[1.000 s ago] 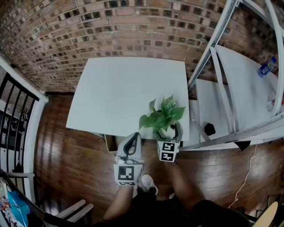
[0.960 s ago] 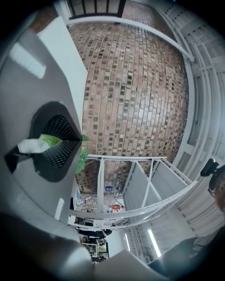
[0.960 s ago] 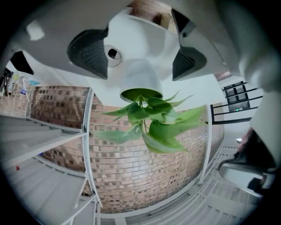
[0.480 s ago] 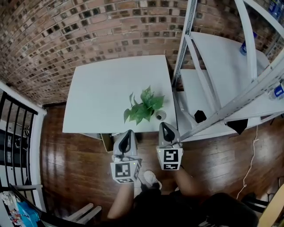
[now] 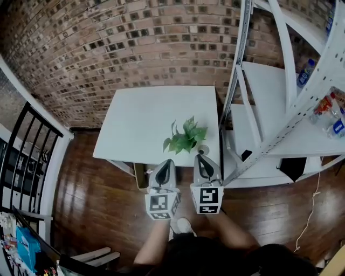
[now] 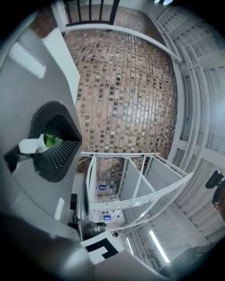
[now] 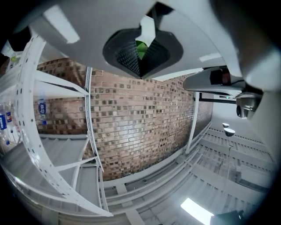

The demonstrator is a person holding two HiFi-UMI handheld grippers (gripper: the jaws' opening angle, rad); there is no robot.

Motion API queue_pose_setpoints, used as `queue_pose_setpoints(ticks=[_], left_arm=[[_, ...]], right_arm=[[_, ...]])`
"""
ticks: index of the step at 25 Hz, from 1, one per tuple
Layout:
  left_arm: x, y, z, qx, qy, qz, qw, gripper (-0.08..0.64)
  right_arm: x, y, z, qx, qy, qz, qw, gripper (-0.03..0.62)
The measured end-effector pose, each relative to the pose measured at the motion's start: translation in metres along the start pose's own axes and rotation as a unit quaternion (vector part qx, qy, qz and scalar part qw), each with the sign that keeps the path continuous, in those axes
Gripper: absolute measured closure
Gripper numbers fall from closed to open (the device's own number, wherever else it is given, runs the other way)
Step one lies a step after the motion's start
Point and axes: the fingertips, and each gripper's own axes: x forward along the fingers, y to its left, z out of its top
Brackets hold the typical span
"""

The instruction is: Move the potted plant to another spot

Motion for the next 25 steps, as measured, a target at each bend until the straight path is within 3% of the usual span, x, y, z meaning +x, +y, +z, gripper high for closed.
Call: queue_pose_setpoints(ticks=[6,25], left_arm=[[-0.007,-0.008,0.018,0.019,-0.008,0.003,0.9998,0.548],[-0.01,-0.007,0.033,0.03,-0.023,0.001,0.9993,0.548]], right_arm=[[-0.025,0.0,0.028,-0.004,-0.021,0.0,1.0,0.591],[-0.024,0.011,0.031,-0.01,-0.029,0.008,1.0,0.591]])
